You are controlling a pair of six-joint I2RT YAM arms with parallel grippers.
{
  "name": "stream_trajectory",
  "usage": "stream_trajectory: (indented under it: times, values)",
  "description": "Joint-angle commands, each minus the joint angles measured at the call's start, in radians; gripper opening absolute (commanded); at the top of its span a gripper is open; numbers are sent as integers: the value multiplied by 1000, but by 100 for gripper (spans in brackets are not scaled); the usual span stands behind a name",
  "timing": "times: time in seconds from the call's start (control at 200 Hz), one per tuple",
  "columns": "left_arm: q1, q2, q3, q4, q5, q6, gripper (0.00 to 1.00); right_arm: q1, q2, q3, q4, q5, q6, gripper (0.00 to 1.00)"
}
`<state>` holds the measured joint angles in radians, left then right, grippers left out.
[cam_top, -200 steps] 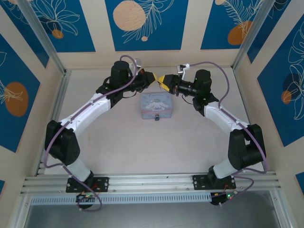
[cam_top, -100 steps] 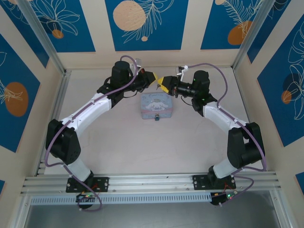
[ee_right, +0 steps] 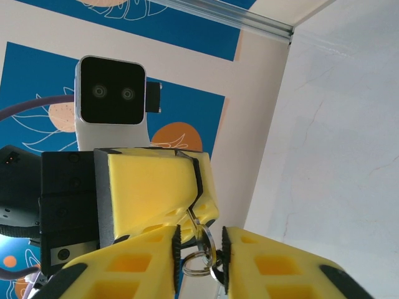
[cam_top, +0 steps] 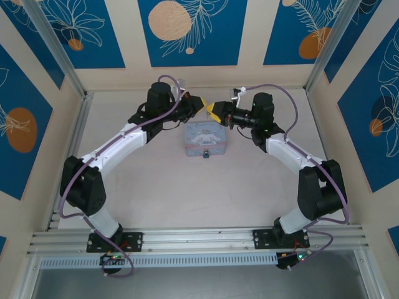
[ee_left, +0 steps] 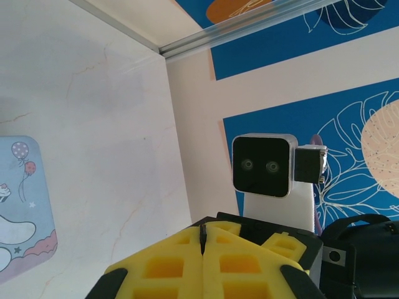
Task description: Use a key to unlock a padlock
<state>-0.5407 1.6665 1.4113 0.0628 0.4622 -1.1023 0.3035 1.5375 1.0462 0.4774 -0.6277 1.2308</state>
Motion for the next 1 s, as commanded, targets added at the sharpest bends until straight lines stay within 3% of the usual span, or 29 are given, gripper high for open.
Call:
stream_trajectory:
  times: [0.0,0.295,0.37,0.51,0.575,0.995]
  values:
    - [6,-15,-15,28,-13,-11,0,-10,-4,-1,-13,7,-11,24]
    - [6,-25,-21,32,-21,-11,0,-14,-5,-14,-24,13,-15,22]
    - [6,-27,-21,36,-23,-12,0,-15,-5,-17,-31,13,-18,28]
    - [7,-34,-20,39,-27,-14,0,-20,-19,-33,-73,30,-38,52]
    - [7,-35,-20,37,-27,-12,0,-30,-33,-50,-83,41,-40,59]
    - [8,-33,-20,31,-27,-16,0,-53,-73,-43,-82,29,-40,61]
